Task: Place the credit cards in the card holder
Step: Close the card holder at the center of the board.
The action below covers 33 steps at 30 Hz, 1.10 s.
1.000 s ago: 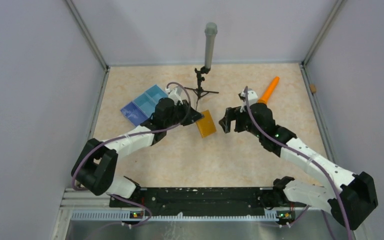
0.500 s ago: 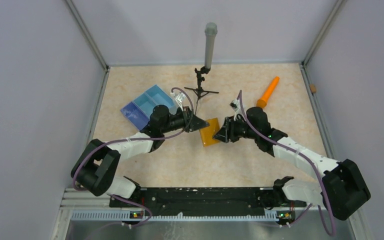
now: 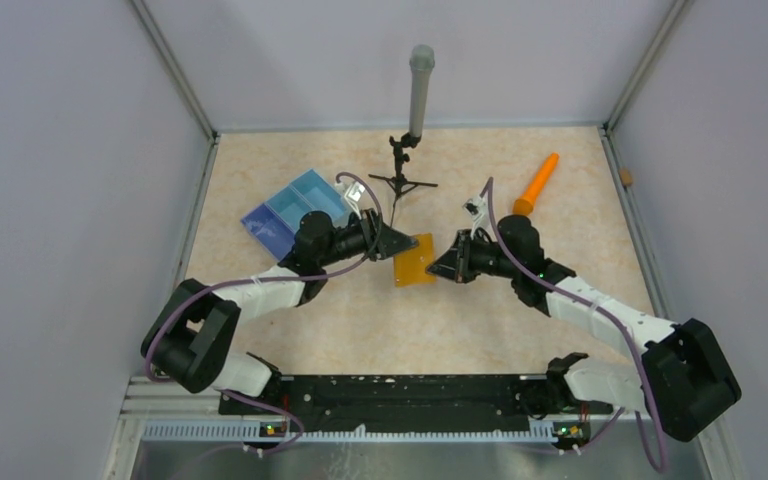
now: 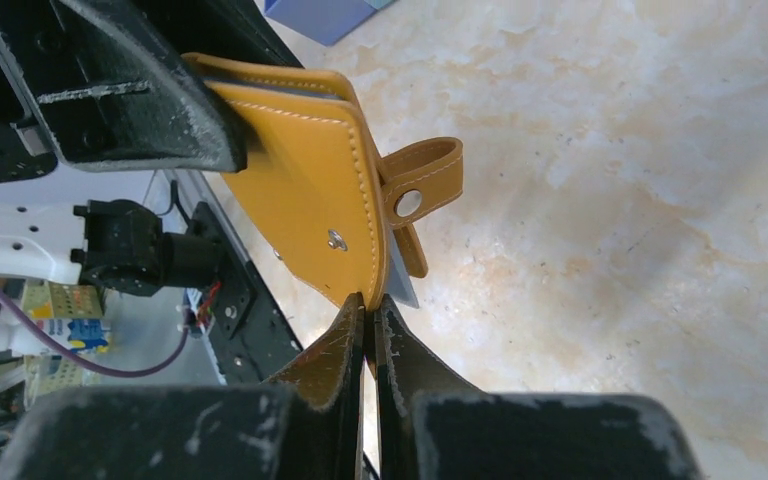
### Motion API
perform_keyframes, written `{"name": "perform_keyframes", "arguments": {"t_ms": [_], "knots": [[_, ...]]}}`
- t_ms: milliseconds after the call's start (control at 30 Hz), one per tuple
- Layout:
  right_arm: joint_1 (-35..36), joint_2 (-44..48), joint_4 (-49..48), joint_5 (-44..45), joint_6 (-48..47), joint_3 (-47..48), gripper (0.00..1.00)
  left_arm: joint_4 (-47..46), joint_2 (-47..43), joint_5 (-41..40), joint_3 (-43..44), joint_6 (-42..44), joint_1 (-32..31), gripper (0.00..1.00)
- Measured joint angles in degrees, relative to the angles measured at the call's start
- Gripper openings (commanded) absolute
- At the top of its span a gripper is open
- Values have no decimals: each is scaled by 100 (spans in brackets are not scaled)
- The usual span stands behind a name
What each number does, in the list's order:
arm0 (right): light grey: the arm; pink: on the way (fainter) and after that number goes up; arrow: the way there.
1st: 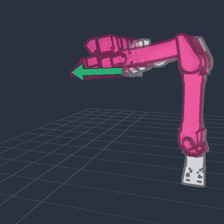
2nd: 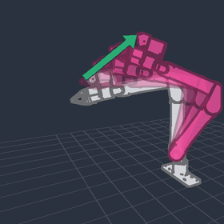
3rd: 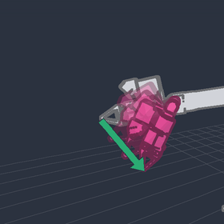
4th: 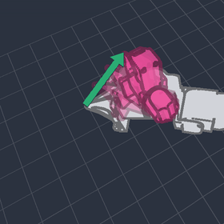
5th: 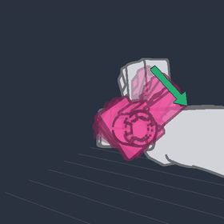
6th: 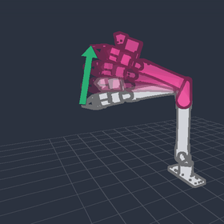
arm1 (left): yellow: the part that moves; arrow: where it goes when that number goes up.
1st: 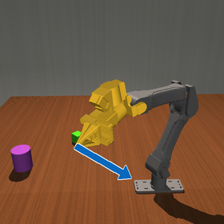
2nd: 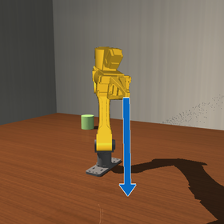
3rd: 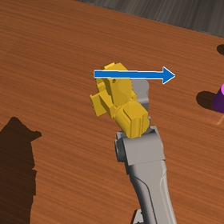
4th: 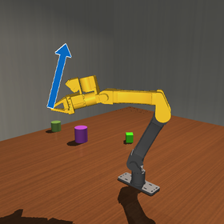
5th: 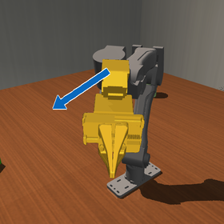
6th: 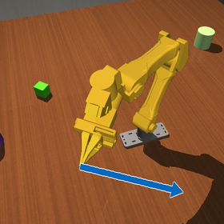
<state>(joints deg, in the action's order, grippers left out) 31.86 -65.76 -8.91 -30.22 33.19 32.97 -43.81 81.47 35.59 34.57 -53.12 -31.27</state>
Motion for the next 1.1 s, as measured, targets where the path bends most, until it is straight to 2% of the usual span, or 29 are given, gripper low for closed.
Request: {"name": "perform_keyframes", "arguments": {"t_ms": [100, 167, 267, 367, 400, 500, 567, 633, 700, 900, 1000, 1100], "knots": [[0, -28, -173, -33, 98, 0, 0, -278, 13, -2, -17, -188, -33, 40], [0, -55, -260, -37, 144, 0, 0, -407, 33, -11, -20, -275, -63, 38], [0, -85, -273, -37, 179, 0, 0, -551, 94, -66, -26, -345, -116, 26], [0, -114, -260, -79, 199, 0, 0, -643, 146, -184, -63, -363, -114, 5], [0, -116, -238, -105, 199, 0, 7, -660, 160, -258, -87, -339, -107, 0], [2, -116, -177, -114, 181, -2, 40, -721, 166, -372, -184, -345, -98, 0], [-2, -107, -157, -68, 179, -2, 58, -743, 168, -326, -203, -378, -114, 0], [-31, -61, -175, -24, 122, -11, 70, -767, 166, -201, -203, -426, -164, 0], [-107, 52, -177, -52, 96, -76, 77, -848, 166, -87, -203, -490, -205, 0], [-444, 616, -341, -684, 94, -442, 81, -1147, -2, 190, -273, -693, -210, 0], [-455, 697, -807, -1246, 284, -621, 80, -1252, -192, 282, -280, -732, -210, 0], [-452, 699, -1292, -1700, 560, -817, 71, -1335, -380, 321, -280, -772, -210, 0]]}}
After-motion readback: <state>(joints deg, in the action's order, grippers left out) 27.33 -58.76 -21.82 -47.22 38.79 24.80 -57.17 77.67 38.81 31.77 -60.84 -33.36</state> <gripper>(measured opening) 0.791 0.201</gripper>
